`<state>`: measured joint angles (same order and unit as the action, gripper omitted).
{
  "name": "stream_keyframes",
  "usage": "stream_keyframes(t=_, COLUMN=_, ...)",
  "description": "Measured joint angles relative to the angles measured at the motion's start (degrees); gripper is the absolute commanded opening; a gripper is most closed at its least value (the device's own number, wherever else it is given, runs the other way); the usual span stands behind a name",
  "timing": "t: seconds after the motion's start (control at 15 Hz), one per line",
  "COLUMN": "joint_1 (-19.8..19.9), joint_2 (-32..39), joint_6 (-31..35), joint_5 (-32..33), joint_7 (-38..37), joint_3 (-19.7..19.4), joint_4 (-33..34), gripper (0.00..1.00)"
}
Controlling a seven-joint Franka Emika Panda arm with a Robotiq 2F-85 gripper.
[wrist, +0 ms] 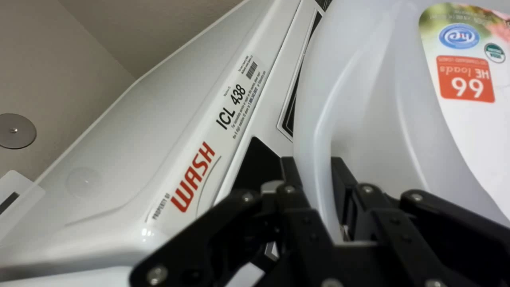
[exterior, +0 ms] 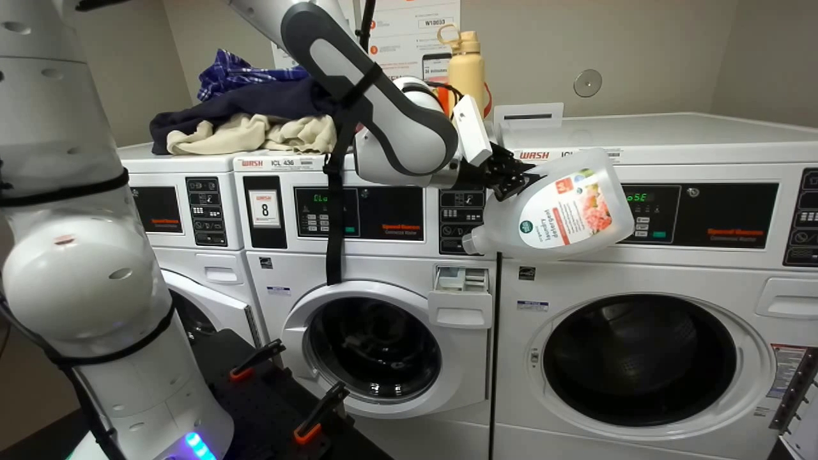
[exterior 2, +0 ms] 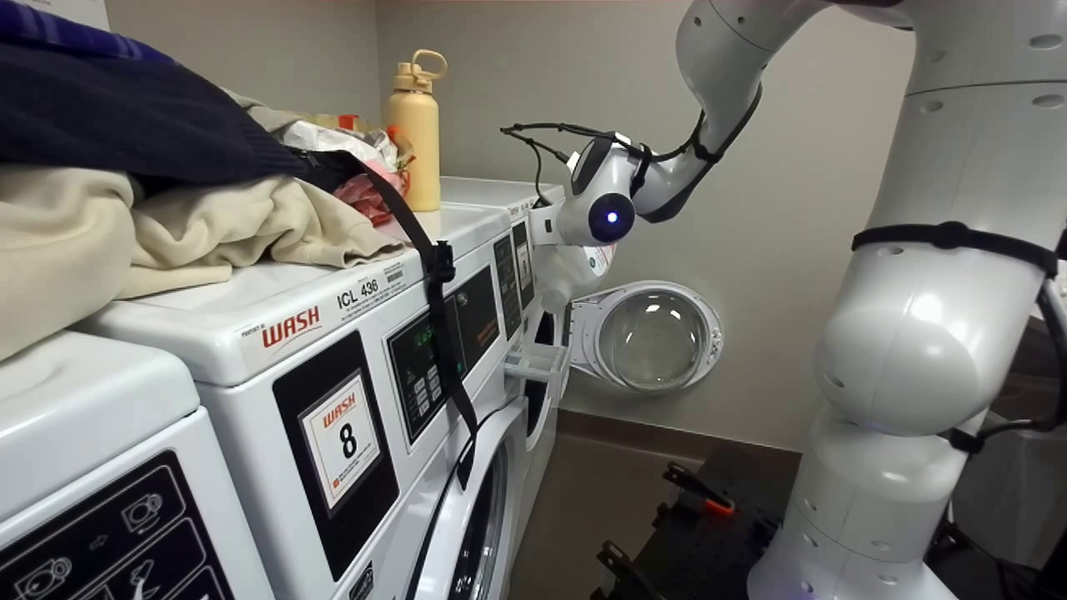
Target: Tip the bottle over the soap chamber
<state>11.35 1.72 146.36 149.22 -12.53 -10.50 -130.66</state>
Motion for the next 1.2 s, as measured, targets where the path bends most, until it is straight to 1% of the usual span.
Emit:
stream_keyframes(t=0.53, joint_1=0.44, joint_2=0.00, joint_6=-0.57, joint_5=-0.18, joint_7=-0.23, joint_3=-0.61, joint_4=-0.72, gripper=0.06)
stream_keyframes(t=0.73, joint_1=1.33, joint_2=-0.06, joint_6=1.05, joint_5=-3.99, joint_7=-0.19, joint_3=-1.79, joint_4=-0.53, gripper=0.06)
stream_keyframes(t=0.87, joint_1=2.06, joint_2=-0.53, joint_6=4.00, joint_5=-8.78, joint_7=0.40, joint_3=-2.71, joint_4=-0.16, gripper=0.06)
stream_keyframes(t=0.93, joint_1=2.51, joint_2=-0.94, joint_6=6.16, joint_5=-12.30, joint_7=1.73, joint_3=-3.18, joint_4=0.14, gripper=0.06)
stream_keyframes(t=1.07, joint_1=3.34, joint_2=-1.79, joint_6=11.23, joint_5=-21.17, joint_7=6.09, joint_3=-4.35, joint_4=1.02, gripper=0.06)
stream_keyframes(t=1.2, joint_1=4.25, joint_2=-2.56, joint_6=15.47, joint_5=-32.03, joint_7=12.87, joint_3=-5.60, joint_4=1.70, gripper=0.06)
